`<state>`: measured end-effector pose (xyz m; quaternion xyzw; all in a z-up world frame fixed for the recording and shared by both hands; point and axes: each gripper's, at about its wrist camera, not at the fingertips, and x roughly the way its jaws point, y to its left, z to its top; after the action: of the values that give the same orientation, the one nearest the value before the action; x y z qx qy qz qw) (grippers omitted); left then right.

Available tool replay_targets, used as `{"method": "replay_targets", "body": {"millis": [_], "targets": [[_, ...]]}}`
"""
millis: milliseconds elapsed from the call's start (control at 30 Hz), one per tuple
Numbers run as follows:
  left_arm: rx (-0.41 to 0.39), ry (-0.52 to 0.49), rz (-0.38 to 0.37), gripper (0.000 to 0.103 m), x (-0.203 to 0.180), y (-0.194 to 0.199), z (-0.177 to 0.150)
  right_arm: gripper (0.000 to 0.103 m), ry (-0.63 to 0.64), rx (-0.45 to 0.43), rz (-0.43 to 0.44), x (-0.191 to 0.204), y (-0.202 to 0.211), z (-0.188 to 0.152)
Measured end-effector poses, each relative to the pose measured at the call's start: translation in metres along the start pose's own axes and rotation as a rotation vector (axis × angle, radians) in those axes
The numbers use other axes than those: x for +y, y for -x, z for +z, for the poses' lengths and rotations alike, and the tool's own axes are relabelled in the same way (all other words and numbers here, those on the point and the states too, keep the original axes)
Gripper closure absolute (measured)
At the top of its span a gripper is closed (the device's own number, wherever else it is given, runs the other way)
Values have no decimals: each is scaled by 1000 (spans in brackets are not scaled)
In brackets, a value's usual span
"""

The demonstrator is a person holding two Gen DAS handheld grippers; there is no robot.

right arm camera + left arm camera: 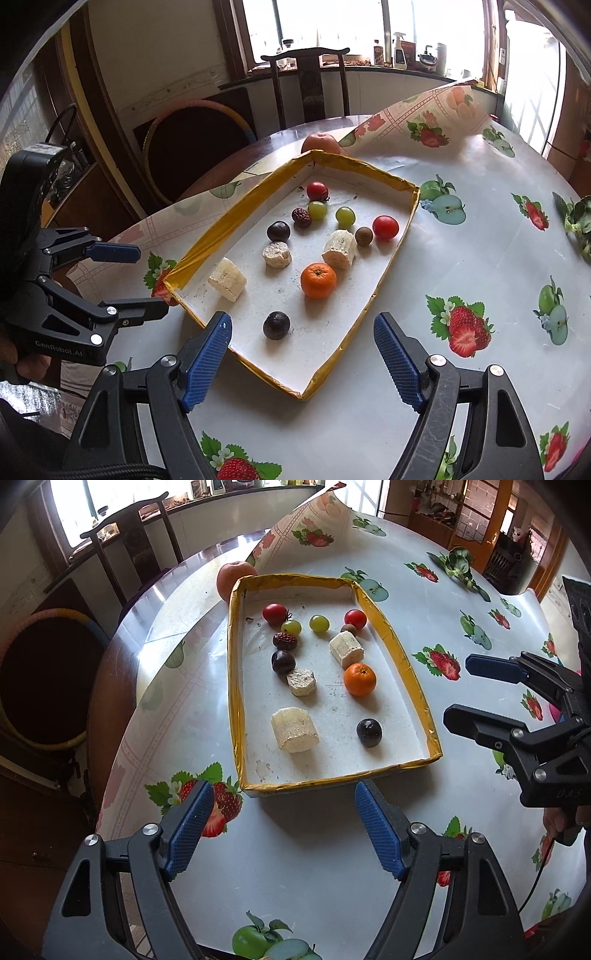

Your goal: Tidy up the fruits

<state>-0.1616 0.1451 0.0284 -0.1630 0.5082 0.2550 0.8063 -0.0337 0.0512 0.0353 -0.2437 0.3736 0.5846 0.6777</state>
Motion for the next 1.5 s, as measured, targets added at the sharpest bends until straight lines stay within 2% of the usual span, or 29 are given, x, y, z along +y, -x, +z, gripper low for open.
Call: {"method": "replay_targets", "body": {"millis": [133,200,400,700,967,1500], "targets": [[5,6,-4,24,-1,2,-7,21,29,-2,30,7,7,1],[14,14,-11,24,0,0,-9,17,57,-7,22,14,10,1],[21,18,-1,24,2,-1,-14,17,127,3,-8,27,9,-3],[22,20,11,24,5,-2,-13,17,141,9,-10,29,6,-2],[-29,-12,45,24,5,2,-14,17,175,0,-4,31,4,3],[-18,7,44,24,6,4,-11,17,192,22,3,34,-2,3]]}}
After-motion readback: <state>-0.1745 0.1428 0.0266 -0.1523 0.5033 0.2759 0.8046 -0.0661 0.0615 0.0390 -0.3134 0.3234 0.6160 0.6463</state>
